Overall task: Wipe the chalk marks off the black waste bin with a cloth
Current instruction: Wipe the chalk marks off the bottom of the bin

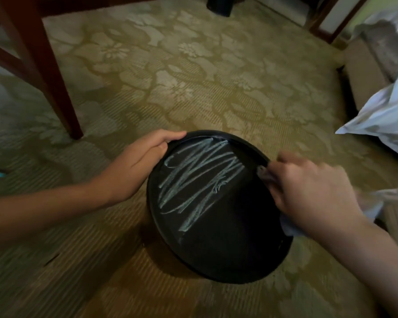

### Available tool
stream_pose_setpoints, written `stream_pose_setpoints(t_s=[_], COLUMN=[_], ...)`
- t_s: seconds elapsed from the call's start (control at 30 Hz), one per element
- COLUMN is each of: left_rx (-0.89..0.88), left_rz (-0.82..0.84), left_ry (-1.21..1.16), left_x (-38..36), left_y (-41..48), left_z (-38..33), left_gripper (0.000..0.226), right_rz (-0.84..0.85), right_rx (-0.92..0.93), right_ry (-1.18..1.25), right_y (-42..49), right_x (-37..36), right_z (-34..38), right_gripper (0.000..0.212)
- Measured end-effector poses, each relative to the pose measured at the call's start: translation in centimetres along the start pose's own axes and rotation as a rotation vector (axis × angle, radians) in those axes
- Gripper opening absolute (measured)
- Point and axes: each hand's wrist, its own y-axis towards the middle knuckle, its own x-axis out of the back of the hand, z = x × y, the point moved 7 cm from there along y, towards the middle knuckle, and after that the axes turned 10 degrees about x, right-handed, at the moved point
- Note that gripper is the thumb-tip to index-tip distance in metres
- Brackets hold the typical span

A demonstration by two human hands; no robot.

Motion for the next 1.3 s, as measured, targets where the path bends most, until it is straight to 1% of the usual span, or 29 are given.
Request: stream_pose_setpoints(t_s=[0.1,0.2,0.27,0.33,0.37,0.47,0.53,0.6,0.7,0.77,0.83,0.9,0.97,1.03,1.2,1.3], left_rx=[0.002,0.014,0.023,0.004,-0.01,-0.024,-0.024,-0.001,0.009,0.009,0.003,0.0,-0.006,-0.005,0.024,0.0], left_rz=[-0.017,-0.023,-0.023,-0.023,-0.023,-0.031,-0.036,-0.03,-0.022,-0.018,-0.011,-0.01,-0.009,-0.013,0.004,0.007], left_ry=[-0.018,-0.034,-0.031,-0.004,0.016,0.034,0.03,-0.013,-0.039,-0.037,-0.003,0.009,-0.017,-0.046,-0.078,0.023], left_x=[-0.1,-0.2,0.0,0.2,0.2,0.2,0.1,-0.1,-0.2,-0.1,0.1,0.1,0.0,-0.2,-0.1,0.3], left_y=[0.1,0.2,0.2,0.2,0.1,-0.1,-0.1,0.0,0.2,0.3,0.3,0.1,0.0,0.0,0.3,0.4], left_z=[-0.2,-0.1,0.0,0.0,-0.1,-0.3,-0.4,-0.2,-0.2,0.0,0.2,0.2,0.1,0.1,0.3,0.2], left_gripper=[0.04,0.037,0.037,0.035,0.036,0.042,0.038,0.037,0.038,0.036,0.037,0.041,0.041,0.037,0.037,0.041], right_rz=[-0.019,-0.148,-0.176,-0.18,-0.17,-0.119,-0.082,-0.094,-0.172,-0.171,-0.131,-0.07,-0.02,0.004,-0.125,-0.11], right_rx=[0.0,0.039,0.1,0.143,0.134,0.053,0.006,-0.002,0.072,0.123,0.124,0.079,0.03,0.008,0.06,0.097], right_ry=[-0.001,0.003,-0.017,-0.033,-0.036,-0.031,-0.016,-0.031,-0.018,-0.045,-0.031,-0.016,-0.025,-0.023,-0.057,-0.094], right_y=[0.3,4.7,7.6,8.2,7.7,4.5,3.3,3.9,6.8,8.0,7.2,4.6,1.9,1.2,7.3,7.9], right_x=[0.3,1.4,1.4,1.5,1.3,0.3,0.0,0.3,1.6,1.8,1.3,0.4,0.1,0.1,1.1,1.0], right_z=[0.2,2.4,4.4,5.0,4.3,1.3,0.2,0.6,3.3,4.7,4.1,2.0,0.3,0.0,3.5,3.3], right_gripper=[0.018,0.01,0.01,0.007,0.008,0.012,0.015,0.015,0.004,0.004,0.006,0.005,0.008,0.011,0.008,0.01])
